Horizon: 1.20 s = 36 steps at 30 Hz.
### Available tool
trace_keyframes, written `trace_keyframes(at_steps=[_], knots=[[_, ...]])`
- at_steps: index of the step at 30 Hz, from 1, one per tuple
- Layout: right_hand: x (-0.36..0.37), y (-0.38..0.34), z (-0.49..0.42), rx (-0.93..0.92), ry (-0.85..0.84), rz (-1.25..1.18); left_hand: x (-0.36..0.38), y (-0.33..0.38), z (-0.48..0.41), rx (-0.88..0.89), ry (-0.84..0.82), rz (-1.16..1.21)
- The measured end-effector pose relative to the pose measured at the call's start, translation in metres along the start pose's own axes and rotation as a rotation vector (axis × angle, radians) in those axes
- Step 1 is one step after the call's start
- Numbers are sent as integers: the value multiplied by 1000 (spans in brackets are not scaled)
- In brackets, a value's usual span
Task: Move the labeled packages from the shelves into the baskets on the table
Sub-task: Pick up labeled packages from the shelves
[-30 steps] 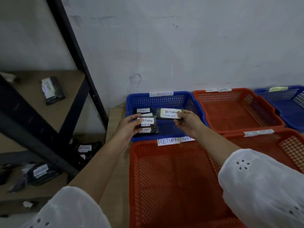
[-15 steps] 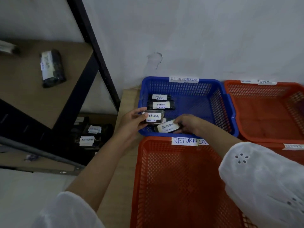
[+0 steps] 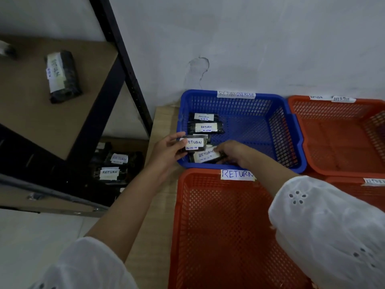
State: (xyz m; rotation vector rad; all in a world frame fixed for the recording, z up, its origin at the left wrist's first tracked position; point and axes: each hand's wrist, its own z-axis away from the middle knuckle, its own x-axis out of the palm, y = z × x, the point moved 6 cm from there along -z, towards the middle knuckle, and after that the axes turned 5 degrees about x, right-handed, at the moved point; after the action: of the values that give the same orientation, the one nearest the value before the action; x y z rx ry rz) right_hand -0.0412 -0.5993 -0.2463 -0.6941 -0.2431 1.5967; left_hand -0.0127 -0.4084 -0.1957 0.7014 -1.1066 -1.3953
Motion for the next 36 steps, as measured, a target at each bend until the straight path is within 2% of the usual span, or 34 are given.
trace_keyframes(at_steps=[6,9,13,15,16,17,19,20,22,24,26,29,31,33,36], knots=[[16,-11,-2,-61,147,677,0,1,1,-1,0,-18],[13,-13,-10,-52,220,737,-1,2,2,-8,-11,-28],[3,-5,-10,-52,226,619,-3,3,2,-7,-26,-52],[-1,-8,-4,-160,218,492,-5,3,2,-1,-27,-64],[-3,-11,2,-243,200,323,-6,4,1,4,-24,-77],[-5,-14,10,-312,152,144,-6,5,0,9,-22,-97],[0,-21,29,-380,-70,-100,-3,6,-3,22,-22,-132],[5,-25,38,-396,-179,-170,1,8,-4,30,-28,-139],[10,-32,49,-433,-265,-245,12,11,-7,49,-48,-150],[6,-35,47,-453,-230,-303,22,14,-13,82,-65,-193],[-1,-36,42,-437,-180,-376,27,20,-21,189,-34,-333],[-24,-32,23,-342,-55,-526,25,31,-31,431,129,-712],[-42,-29,7,-268,49,-589,21,31,-39,478,249,-870],[-57,-27,-12,-218,124,-617,17,25,-49,452,306,-926],[-74,-28,-37,-162,218,-656,19,9,-64,375,196,-779]])
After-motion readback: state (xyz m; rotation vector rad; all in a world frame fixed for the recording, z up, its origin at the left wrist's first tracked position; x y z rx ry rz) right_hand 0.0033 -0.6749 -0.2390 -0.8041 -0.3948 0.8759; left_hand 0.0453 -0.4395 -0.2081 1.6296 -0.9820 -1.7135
